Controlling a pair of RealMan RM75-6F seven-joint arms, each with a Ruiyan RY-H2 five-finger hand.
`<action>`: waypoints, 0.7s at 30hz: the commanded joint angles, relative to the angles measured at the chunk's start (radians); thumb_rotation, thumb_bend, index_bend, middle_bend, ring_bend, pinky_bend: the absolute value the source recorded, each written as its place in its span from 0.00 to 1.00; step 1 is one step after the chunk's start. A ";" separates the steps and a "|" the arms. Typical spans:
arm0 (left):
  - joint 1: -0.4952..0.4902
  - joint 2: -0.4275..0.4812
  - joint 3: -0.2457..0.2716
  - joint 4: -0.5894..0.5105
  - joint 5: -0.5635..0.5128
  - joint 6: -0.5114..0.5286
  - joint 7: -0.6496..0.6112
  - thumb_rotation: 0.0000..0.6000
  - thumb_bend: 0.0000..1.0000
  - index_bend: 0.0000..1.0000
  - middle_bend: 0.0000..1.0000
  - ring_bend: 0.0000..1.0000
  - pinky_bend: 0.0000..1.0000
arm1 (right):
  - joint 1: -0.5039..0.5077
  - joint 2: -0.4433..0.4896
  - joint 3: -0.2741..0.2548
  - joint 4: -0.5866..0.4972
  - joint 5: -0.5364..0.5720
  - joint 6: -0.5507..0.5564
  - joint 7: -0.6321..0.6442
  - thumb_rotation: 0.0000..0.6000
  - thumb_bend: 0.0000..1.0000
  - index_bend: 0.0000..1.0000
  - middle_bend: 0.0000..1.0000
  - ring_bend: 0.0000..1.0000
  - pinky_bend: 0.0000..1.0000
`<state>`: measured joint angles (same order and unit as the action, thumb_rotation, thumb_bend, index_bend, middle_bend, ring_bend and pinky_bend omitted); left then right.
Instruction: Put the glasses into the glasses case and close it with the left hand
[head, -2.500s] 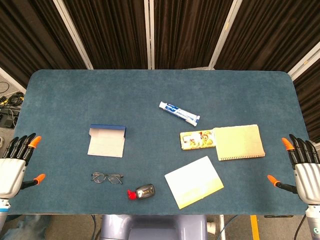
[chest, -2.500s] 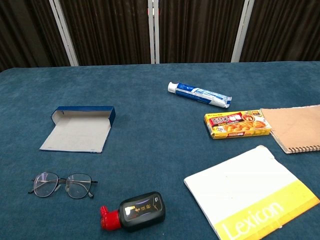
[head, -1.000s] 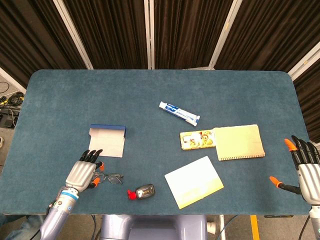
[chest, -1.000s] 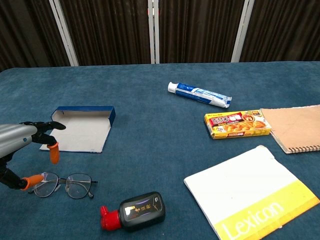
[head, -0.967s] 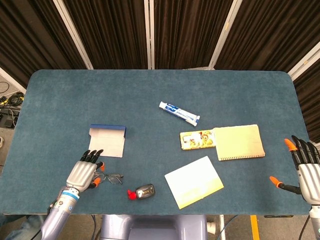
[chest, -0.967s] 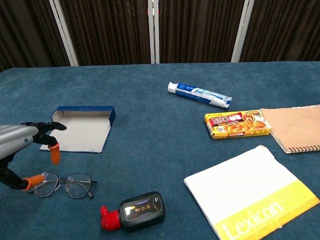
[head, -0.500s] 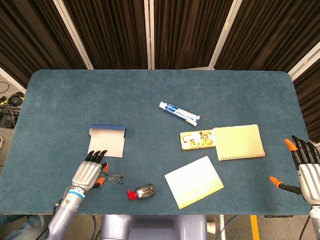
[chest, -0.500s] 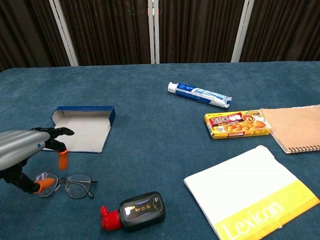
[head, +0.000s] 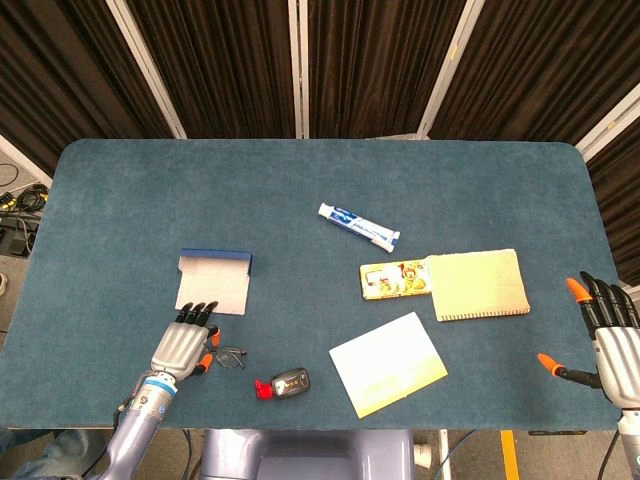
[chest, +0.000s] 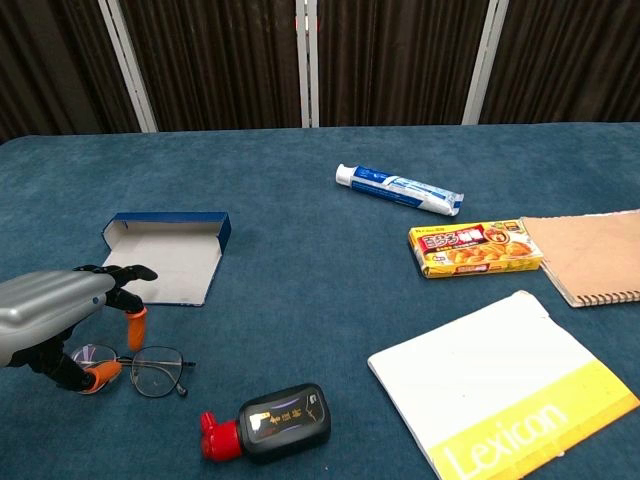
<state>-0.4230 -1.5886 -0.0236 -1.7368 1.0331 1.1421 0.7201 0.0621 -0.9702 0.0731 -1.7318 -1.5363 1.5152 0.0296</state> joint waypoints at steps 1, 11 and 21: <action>-0.004 -0.002 0.003 0.003 0.002 -0.001 -0.010 1.00 0.44 0.47 0.00 0.00 0.00 | 0.000 0.000 0.000 0.000 0.000 0.000 0.000 1.00 0.00 0.00 0.00 0.00 0.00; -0.014 -0.009 0.014 0.010 -0.013 0.003 -0.013 1.00 0.46 0.53 0.00 0.00 0.00 | 0.001 0.001 -0.003 -0.002 -0.001 -0.003 0.004 1.00 0.00 0.00 0.00 0.00 0.00; -0.023 -0.013 0.017 0.015 -0.022 0.010 -0.016 1.00 0.53 0.59 0.00 0.00 0.00 | 0.002 0.002 -0.003 0.000 0.000 -0.006 0.009 1.00 0.00 0.00 0.00 0.00 0.00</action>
<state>-0.4455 -1.6017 -0.0067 -1.7220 1.0114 1.1520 0.7042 0.0642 -0.9681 0.0700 -1.7319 -1.5359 1.5093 0.0382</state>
